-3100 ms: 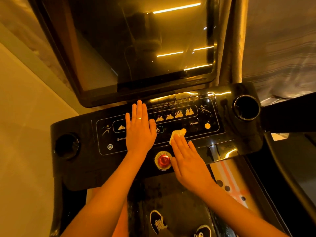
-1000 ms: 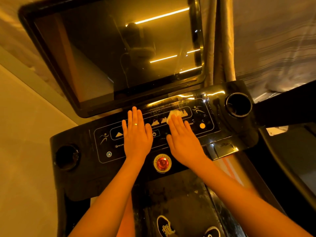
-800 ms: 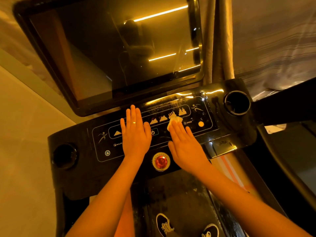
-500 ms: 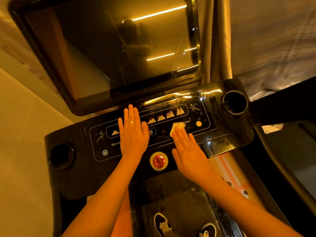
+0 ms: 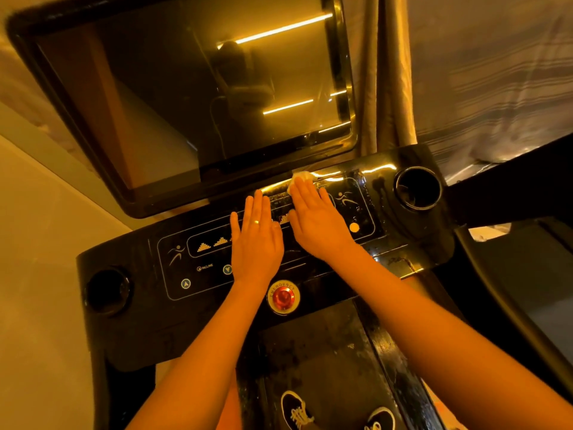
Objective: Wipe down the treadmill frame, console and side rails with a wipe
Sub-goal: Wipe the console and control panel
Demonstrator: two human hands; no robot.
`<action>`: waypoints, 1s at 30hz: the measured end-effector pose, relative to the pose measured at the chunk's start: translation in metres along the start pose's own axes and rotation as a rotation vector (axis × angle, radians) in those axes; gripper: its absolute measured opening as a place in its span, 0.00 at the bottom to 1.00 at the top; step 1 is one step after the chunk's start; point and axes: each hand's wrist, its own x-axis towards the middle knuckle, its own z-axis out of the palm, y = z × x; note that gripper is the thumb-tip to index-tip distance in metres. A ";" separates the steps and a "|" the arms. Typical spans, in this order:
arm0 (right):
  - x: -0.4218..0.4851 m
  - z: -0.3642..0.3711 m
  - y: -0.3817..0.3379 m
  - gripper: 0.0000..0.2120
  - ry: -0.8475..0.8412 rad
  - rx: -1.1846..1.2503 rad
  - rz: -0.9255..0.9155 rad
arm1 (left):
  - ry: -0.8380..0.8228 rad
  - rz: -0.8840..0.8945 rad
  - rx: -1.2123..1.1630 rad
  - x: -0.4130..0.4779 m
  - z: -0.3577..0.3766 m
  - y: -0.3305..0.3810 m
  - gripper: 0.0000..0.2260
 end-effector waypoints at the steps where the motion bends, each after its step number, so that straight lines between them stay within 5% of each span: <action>1: 0.009 -0.002 0.001 0.28 0.000 -0.006 -0.001 | 0.001 0.003 -0.003 -0.001 0.000 -0.001 0.27; 11: -0.110 0.018 0.010 0.29 -0.021 -0.024 -0.050 | 0.031 -0.003 -0.029 -0.002 0.002 -0.001 0.26; 21: -0.058 0.006 0.006 0.28 0.009 -0.073 -0.069 | 0.028 -0.021 -0.044 -0.002 -0.001 0.002 0.26; 30: -0.100 0.013 0.018 0.07 0.195 0.017 -0.106 | 0.052 -0.040 -0.075 -0.002 0.000 0.002 0.25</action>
